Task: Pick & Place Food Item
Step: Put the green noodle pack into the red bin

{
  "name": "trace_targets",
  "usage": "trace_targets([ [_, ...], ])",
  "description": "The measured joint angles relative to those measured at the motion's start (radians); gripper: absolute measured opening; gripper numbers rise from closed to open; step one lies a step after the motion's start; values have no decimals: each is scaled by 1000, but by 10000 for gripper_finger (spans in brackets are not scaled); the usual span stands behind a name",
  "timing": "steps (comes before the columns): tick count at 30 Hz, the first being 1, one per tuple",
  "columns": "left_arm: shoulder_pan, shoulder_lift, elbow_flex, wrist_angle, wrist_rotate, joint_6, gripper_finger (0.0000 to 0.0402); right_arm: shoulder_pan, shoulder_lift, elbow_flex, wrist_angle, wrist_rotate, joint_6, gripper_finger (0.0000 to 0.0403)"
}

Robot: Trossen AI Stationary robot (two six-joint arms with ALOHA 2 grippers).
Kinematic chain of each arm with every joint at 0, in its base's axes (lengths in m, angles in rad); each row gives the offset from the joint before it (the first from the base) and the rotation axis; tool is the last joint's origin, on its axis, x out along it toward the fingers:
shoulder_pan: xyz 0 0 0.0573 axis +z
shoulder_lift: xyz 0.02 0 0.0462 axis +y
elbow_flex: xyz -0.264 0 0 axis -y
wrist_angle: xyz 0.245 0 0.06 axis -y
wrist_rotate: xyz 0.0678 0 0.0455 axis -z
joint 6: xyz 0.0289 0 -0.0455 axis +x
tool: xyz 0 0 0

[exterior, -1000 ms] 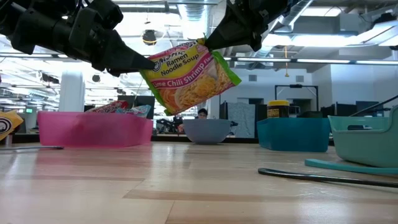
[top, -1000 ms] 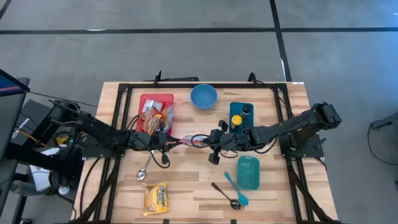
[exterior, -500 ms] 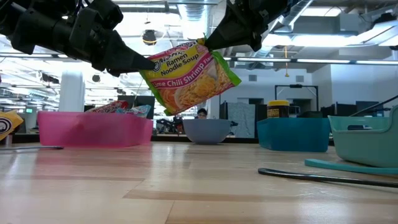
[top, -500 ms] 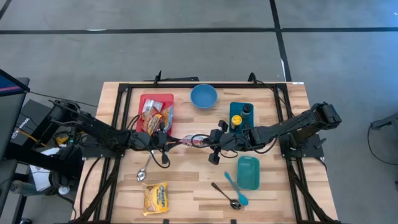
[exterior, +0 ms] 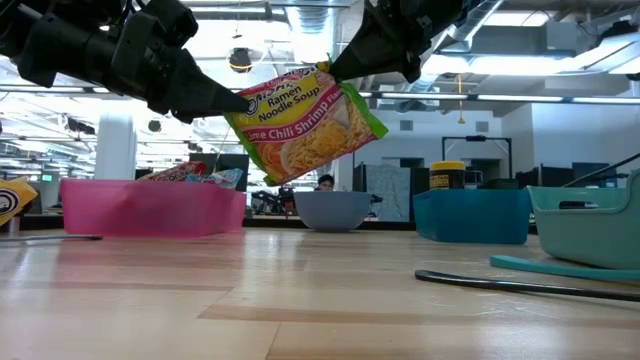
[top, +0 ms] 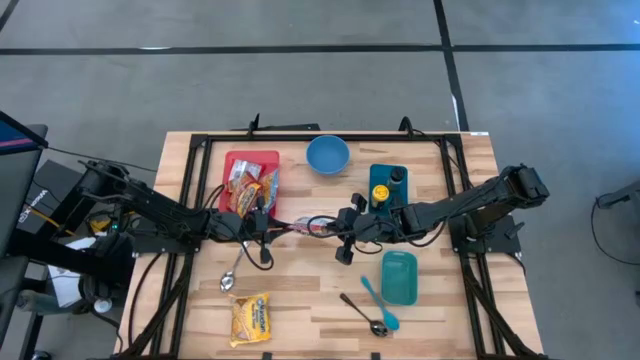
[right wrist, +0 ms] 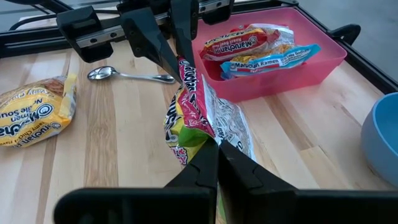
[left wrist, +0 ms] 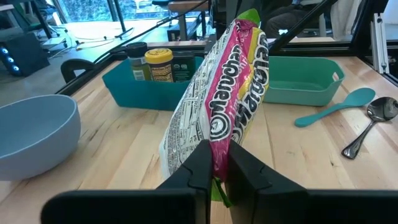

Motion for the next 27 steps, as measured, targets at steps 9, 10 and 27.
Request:
trace_targets([
  [9, 0, 0, 0, -2, 4, 0, 17, -3, 0, 0, 2, -48, 0, 10],
  [10, 0, 0, 0, -2, 4, 0, 17, -3, 0, 0, 2, -50, 0, 16],
  [27, 0, 0, 0, -1, 2, -7, 16, -2, -13, 0, -18, -51, -28, 102],
])
